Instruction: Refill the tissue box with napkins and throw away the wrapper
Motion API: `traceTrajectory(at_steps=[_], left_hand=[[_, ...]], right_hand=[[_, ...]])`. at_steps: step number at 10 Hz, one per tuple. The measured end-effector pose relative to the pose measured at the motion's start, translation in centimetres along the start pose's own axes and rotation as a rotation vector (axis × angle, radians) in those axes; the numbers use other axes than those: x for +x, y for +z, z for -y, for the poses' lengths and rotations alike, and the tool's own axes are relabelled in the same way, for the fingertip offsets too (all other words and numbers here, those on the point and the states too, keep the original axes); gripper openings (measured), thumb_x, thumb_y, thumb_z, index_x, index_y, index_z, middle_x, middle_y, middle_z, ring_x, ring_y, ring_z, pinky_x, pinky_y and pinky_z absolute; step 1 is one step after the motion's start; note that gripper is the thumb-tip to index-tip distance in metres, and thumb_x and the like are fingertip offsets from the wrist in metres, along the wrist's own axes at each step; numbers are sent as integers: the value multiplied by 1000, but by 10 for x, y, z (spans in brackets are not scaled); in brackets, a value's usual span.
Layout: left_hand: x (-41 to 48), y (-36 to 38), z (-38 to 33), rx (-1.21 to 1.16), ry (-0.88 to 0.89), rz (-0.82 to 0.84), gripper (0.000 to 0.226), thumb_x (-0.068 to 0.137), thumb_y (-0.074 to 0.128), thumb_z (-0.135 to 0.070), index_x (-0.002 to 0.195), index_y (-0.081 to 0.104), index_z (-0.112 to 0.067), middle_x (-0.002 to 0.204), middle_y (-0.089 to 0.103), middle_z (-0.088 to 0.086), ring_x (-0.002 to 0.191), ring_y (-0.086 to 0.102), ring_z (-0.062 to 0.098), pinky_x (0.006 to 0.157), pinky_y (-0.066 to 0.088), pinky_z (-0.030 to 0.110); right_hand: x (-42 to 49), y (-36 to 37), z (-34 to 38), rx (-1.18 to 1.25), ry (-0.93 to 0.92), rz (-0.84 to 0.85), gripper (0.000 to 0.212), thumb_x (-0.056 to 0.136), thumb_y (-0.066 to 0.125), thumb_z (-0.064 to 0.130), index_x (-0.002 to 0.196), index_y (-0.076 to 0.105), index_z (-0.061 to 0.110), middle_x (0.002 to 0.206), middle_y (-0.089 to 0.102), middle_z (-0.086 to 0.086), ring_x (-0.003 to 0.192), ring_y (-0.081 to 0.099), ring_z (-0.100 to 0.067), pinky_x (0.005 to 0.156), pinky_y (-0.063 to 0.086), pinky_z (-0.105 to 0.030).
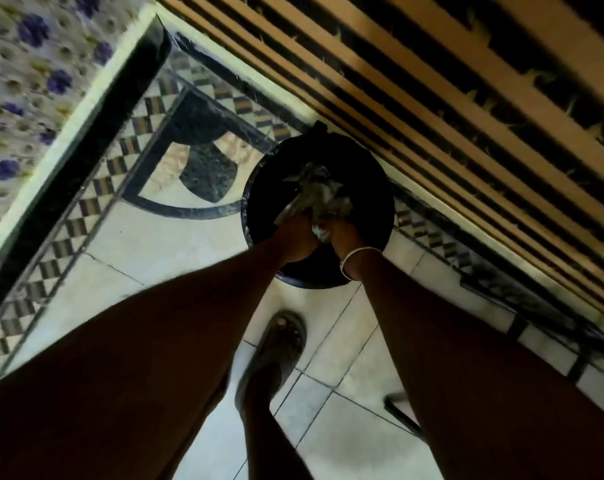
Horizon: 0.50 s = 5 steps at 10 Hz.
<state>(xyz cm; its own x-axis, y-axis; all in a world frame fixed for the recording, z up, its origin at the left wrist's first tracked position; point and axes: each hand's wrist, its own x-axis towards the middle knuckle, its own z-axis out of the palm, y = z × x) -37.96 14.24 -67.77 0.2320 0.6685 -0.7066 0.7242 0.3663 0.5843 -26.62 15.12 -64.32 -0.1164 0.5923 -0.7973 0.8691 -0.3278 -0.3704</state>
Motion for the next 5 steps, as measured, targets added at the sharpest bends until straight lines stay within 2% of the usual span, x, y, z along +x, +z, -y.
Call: traceTrajectory(at_steps=[1,2,3,4,5], left_hand=[[-26,-20,-14,-12,-34,-97,48,90,56,-7,138,52,-8,136,59,19,125,54,38,96,42,34],[-61,-50,-38,-76,-52,-222,44,88,53,-4,130,60,-11,129,65,16,120,58,36,93,46,36],[-107,-88,-77,-118,-13,-281,43,91,48,-2,131,61,-9,127,66,16,113,62,34,86,47,30],[-162,-124,-127,-117,100,-363,30,93,48,0,116,67,0,108,70,23,89,63,33,66,31,16],[-214,-152,-173,-157,99,-351,32,93,48,0,117,68,-6,107,71,20,88,63,31,68,34,22]], right_hand=[[-13,-7,9,166,83,-47,39,102,36,-2,139,46,-10,150,41,-29,141,35,-42,118,25,-45],[-46,-24,31,392,115,-122,36,100,40,-4,134,51,-11,144,49,-27,137,42,-39,111,30,-33],[-101,-57,75,895,191,-268,30,95,49,-6,122,60,-12,123,62,-24,111,57,-29,93,40,-28],[-160,-92,105,986,115,-337,29,95,51,-3,122,62,-8,123,64,-20,107,56,-23,97,44,-32],[-207,-122,122,1034,52,-375,28,96,52,3,121,65,0,126,64,-21,115,59,-30,106,45,-42]])
